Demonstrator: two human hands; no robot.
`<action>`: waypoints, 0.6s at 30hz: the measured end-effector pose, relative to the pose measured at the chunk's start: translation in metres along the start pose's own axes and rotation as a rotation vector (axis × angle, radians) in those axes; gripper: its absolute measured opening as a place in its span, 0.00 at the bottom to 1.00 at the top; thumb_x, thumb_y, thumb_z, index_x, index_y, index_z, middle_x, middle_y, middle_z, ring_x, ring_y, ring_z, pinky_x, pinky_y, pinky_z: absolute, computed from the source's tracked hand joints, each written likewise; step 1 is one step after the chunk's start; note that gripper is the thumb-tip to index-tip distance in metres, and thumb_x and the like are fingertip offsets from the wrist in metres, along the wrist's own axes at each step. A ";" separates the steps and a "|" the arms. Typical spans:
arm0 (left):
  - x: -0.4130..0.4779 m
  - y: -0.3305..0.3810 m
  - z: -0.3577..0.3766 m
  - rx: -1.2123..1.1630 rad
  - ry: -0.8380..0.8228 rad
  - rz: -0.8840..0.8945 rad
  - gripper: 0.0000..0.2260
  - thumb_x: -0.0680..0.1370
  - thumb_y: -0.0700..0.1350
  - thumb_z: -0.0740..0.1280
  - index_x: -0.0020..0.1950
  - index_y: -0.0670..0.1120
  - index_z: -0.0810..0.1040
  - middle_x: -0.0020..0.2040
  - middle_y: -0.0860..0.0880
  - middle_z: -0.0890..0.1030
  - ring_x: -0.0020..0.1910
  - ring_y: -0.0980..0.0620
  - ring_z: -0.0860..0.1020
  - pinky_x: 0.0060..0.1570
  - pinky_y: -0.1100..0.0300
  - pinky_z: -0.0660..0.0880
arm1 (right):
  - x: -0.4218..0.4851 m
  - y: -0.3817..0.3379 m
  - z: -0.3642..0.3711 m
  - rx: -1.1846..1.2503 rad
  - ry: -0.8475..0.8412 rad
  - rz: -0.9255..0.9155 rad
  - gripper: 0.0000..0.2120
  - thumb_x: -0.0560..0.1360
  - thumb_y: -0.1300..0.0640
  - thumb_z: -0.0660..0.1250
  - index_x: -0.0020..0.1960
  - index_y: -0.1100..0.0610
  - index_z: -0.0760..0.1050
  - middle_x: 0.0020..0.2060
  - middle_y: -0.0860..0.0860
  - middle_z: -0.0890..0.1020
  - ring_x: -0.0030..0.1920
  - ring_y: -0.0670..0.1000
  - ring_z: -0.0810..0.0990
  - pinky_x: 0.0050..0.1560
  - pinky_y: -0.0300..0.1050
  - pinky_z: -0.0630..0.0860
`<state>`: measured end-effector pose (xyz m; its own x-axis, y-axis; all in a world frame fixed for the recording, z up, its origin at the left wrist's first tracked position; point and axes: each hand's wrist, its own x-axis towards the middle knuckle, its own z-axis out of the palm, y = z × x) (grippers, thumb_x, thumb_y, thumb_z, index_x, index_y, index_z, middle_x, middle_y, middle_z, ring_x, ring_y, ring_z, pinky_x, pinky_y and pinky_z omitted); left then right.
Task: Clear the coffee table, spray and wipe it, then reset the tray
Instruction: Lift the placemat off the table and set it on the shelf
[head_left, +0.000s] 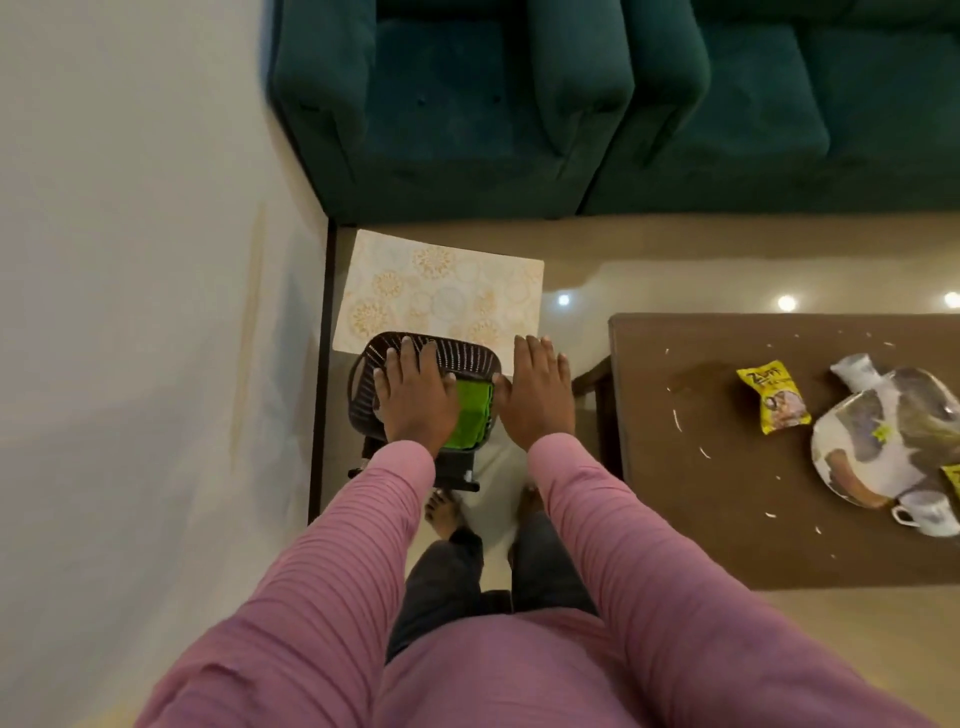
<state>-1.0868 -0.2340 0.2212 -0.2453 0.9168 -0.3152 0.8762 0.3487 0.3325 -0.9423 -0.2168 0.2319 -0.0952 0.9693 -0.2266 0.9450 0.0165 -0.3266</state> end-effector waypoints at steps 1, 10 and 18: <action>-0.009 0.004 0.002 -0.001 0.004 0.006 0.25 0.81 0.52 0.56 0.77 0.47 0.59 0.79 0.42 0.56 0.79 0.40 0.52 0.76 0.41 0.49 | -0.008 0.008 -0.003 -0.008 0.002 -0.007 0.27 0.80 0.49 0.55 0.75 0.59 0.56 0.75 0.57 0.61 0.76 0.57 0.54 0.76 0.56 0.49; -0.082 0.061 0.035 0.074 0.051 0.048 0.28 0.81 0.57 0.55 0.78 0.47 0.56 0.80 0.42 0.54 0.79 0.40 0.50 0.76 0.41 0.47 | -0.059 0.090 -0.022 -0.014 0.036 -0.075 0.26 0.80 0.48 0.55 0.74 0.58 0.58 0.74 0.56 0.62 0.76 0.57 0.54 0.76 0.57 0.49; -0.166 0.144 0.086 0.086 0.092 0.020 0.29 0.81 0.58 0.55 0.79 0.47 0.55 0.80 0.43 0.54 0.79 0.40 0.50 0.75 0.41 0.47 | -0.112 0.187 -0.048 -0.052 0.020 -0.112 0.27 0.80 0.46 0.53 0.75 0.57 0.56 0.75 0.55 0.61 0.77 0.56 0.51 0.76 0.56 0.47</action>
<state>-0.8844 -0.3528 0.2448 -0.2606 0.9388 -0.2251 0.9128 0.3156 0.2591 -0.7396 -0.3104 0.2400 -0.1951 0.9655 -0.1727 0.9438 0.1369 -0.3009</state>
